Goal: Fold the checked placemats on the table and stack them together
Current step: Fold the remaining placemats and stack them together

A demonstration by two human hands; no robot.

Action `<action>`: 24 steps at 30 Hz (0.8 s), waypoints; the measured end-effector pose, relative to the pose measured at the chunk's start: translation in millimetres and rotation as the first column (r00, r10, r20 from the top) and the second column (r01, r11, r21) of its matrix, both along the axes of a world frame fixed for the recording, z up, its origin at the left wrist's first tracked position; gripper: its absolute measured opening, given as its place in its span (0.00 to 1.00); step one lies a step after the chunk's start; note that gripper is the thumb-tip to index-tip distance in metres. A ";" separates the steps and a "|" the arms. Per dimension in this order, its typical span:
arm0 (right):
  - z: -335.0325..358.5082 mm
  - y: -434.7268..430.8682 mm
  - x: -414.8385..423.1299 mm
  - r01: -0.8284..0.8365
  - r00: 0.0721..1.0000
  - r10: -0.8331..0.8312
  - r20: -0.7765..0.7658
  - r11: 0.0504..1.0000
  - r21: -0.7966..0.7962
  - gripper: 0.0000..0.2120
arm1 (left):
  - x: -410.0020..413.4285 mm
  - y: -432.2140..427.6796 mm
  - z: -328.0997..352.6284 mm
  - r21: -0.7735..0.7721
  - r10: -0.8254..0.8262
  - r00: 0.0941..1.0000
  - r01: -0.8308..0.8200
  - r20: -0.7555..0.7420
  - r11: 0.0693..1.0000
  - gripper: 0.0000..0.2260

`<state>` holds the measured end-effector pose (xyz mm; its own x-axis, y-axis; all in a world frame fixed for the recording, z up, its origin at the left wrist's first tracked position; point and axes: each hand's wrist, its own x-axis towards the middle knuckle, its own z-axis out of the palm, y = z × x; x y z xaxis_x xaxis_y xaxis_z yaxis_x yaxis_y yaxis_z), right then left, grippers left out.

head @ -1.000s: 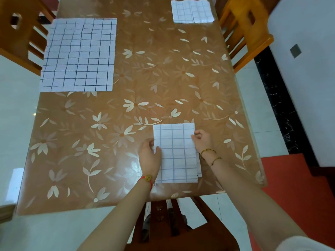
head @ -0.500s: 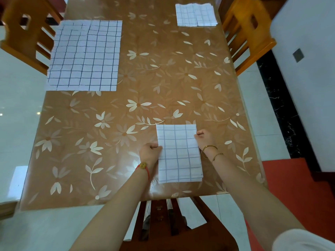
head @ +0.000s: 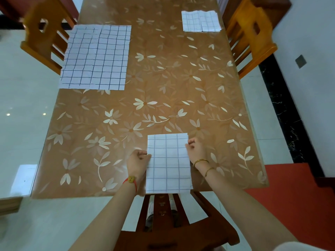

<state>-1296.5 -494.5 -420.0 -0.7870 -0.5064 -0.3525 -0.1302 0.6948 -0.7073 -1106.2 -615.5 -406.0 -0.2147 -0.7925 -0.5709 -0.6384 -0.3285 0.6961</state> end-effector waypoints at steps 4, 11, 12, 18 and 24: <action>-4.3 -0.1 12.9 -0.069 0.997 0.071 -0.019 0.996 0.060 0.03 | 18.8 5.8 -0.8 -0.031 -0.027 1.000 0.028 0.008 0.999 0.07; -6.5 1.6 19.1 -0.041 0.996 0.050 -0.071 0.992 0.120 0.05 | 37.1 10.6 -5.0 -0.002 -0.101 0.994 0.101 -0.031 0.995 0.10; -5.7 1.4 18.7 -0.037 0.996 0.046 -0.077 0.992 0.117 0.05 | 37.6 10.2 -3.9 -0.010 -0.110 0.993 0.110 -0.035 0.994 0.10; -1.3 -1.7 17.0 -0.030 0.998 0.035 -0.060 0.996 0.083 0.07 | 31.8 7.0 -2.6 -0.080 -0.146 0.989 0.144 -0.023 0.986 0.09; -1.2 -6.1 13.7 0.001 0.998 0.005 -0.066 0.996 0.088 0.08 | 21.7 -0.5 -4.7 -0.111 -0.172 0.985 0.173 0.018 0.979 0.10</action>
